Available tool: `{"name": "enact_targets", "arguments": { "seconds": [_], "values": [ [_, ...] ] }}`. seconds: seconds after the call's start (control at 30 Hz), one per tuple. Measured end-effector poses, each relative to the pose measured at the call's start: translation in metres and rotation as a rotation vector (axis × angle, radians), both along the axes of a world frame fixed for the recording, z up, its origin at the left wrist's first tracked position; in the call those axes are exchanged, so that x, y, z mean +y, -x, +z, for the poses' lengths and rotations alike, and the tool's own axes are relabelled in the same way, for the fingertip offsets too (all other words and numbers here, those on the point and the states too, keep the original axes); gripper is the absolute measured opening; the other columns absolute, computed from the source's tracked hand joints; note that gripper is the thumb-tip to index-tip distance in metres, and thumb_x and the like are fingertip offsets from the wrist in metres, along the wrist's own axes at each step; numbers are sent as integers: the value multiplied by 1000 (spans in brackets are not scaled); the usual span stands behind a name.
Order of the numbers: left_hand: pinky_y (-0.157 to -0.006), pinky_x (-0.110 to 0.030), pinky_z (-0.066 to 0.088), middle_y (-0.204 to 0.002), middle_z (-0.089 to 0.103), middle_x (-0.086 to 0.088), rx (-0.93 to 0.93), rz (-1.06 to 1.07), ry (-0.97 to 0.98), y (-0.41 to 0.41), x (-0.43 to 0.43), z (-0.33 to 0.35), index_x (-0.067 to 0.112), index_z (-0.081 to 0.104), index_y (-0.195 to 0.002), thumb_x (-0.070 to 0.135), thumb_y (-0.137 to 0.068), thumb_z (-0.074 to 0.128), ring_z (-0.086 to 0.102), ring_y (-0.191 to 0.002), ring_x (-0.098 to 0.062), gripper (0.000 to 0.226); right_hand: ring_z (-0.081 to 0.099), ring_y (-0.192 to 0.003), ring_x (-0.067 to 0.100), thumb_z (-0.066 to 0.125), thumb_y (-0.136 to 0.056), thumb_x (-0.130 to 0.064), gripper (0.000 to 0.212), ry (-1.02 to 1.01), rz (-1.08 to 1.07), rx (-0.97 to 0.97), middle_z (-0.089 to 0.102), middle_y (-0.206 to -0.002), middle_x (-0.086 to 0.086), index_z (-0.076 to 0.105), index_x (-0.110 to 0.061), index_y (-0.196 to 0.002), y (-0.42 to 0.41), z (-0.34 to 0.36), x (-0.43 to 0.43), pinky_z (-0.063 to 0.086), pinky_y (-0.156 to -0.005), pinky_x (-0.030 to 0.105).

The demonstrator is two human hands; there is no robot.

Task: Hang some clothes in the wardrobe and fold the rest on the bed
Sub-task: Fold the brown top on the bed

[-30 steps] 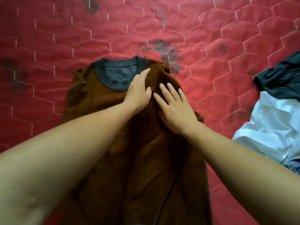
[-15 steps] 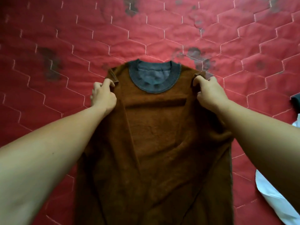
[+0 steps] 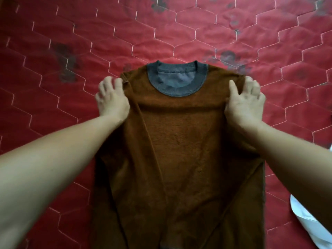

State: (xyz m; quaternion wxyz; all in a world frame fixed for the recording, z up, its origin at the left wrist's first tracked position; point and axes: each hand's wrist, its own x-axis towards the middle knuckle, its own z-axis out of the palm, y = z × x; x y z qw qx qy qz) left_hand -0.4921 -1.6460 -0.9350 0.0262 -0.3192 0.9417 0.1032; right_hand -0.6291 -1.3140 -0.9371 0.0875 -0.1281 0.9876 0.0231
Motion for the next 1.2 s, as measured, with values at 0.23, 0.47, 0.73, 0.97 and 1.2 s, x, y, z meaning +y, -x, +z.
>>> {"name": "enact_targets", "arguments": {
  "seconds": [0.23, 0.47, 0.73, 0.97, 1.2],
  "values": [
    [-125, -52, 0, -165, -22, -14, -324, -577, 50, -138, 109, -33, 18, -5, -161, 67, -96, 18, -20, -153, -28, 84, -3, -156, 35, 23, -99, -68, 86, 88, 337, -137, 1, -169, 18, 18, -8, -160, -210, -31, 6, 15, -121, 64],
    [-119, -57, 26, -165, 21, -18, -266, -711, -70, -248, 169, -20, 15, 28, -157, 61, -94, 34, 20, -153, -32, 79, 11, -155, 36, 42, -98, -57, 76, 152, 208, -262, 12, -167, 19, 27, -13, -158, -349, -20, 55, 18, -119, 64],
    [-75, -24, 52, -108, 42, 20, -269, -452, -681, -319, 213, 7, 44, 38, -130, 29, -99, 54, 55, -85, -3, 38, 62, -84, 17, 67, -93, -20, 36, 587, -662, -563, 58, -93, -3, 42, -37, -111, -387, 26, 69, 54, -79, 39],
    [-82, -24, 53, -111, 50, 18, -350, -391, -851, -323, 222, 14, 42, 55, -114, 21, -98, 56, 57, -94, -4, 26, 54, -80, 7, 48, -96, -9, 27, 469, -324, -606, 48, -100, -3, 54, -35, -98, -398, 40, 99, 48, -72, 26],
    [-86, -47, 49, -117, 49, -10, -496, -1154, -104, -365, 198, 7, 15, 44, -130, 70, -65, 74, 50, -102, -29, 90, 64, -106, 38, 87, -59, -59, 75, -19, 636, -257, 57, -125, 19, 71, -20, -120, -416, 29, 123, 53, -83, 55]
  ]
}}
